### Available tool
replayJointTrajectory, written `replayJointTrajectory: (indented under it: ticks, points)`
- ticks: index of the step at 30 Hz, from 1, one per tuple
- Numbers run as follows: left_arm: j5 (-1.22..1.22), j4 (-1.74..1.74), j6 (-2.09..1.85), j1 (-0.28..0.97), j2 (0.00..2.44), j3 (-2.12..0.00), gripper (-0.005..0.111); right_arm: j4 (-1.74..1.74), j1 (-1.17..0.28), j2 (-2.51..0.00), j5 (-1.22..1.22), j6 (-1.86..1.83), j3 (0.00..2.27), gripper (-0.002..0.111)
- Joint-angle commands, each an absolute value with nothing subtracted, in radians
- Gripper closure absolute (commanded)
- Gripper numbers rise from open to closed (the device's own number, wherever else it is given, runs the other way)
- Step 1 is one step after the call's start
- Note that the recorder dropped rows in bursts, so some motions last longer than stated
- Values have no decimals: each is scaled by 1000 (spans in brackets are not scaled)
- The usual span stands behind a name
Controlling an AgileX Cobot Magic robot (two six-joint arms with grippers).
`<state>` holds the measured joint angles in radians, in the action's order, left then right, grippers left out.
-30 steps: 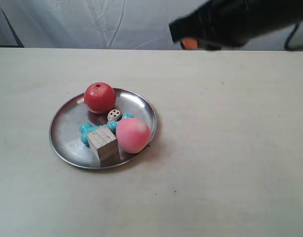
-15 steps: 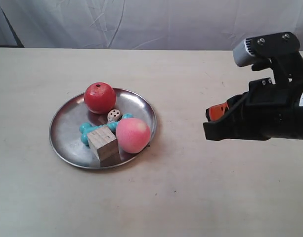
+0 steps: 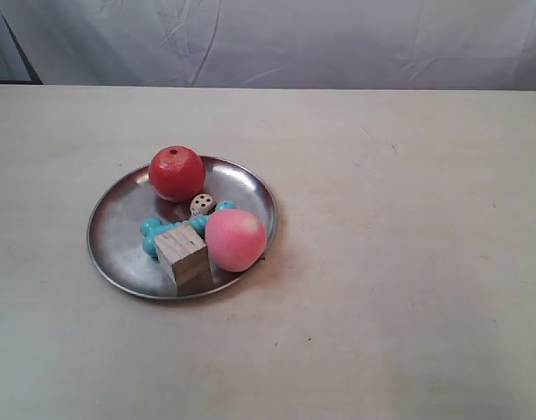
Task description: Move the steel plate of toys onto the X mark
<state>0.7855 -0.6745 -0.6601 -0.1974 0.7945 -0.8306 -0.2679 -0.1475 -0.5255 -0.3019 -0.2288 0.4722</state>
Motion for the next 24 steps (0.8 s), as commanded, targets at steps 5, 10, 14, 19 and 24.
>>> replayJointTrajectory:
  ticks: [5,10,14,19,24]
  points:
    - [784,-681,-656,-200,787,-826,106,-324,-61,-240,-307,-223,314,108]
    - [784,-681,-656,-200,787,-826,106,-381,-61,-226,-302,-223,251,108]
    - [784,-681,-656,-200,787,-826,106,-402,-61,-226,-296,-218,185,108]
    - [784,-678,-656,-200,787,-826,106,-398,-61,-226,-247,-204,122,108]
    - [784,-678,-656,-200,787,-826,106,-388,-58,-226,-208,-185,84,108]
